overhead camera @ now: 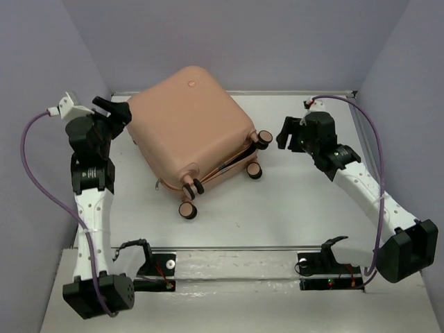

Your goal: Pack the luggage

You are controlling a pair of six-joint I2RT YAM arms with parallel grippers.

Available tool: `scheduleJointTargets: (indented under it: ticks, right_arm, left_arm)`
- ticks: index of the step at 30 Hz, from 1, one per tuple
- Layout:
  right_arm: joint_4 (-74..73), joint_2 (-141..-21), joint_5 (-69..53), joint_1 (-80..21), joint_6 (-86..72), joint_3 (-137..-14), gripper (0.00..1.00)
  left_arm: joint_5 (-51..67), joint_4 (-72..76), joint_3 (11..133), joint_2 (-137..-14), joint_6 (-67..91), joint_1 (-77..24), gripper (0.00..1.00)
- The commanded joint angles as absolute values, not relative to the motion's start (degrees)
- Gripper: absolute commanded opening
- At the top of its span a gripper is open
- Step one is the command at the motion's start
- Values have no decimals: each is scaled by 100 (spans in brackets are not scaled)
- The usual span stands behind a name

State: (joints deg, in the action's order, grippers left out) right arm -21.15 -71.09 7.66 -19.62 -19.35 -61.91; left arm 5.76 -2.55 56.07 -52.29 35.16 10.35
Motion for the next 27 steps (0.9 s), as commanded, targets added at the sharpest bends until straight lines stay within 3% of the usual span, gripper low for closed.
scheduleJointTargets:
  ticks: [1, 4, 9, 12, 20, 27]
  right_arm:
    - [-1512, -6688, -528, -3134, -2031, -6240, 76]
    - [-1345, -6872, -465, -4153, -2030, -6170, 80]
    - [-967, -7391, -624, -5140, -1908, -6459, 100]
    - [-984, -7944, -711, -5510, -1565, -6995, 100]
    - [-1739, -9963, -606, -5879, -1204, -8647, 100]
    - [-2267, -10837, -158, -6266, -1143, -9457, 100]
  left_arm:
    - [467, -53, 6800, -6841, 3375, 1028, 85]
    - [274, -175, 7992, -7758, 3200, 1028, 88]
    - [352, -983, 9911, -9771, 2813, 1037, 93]
    - [509, -1169, 10791, -10370, 2795, 1063, 93]
    - [720, -993, 11136, -10802, 2935, 1063, 93]
    - [703, -765, 10793, -10784, 2830, 1055, 93]
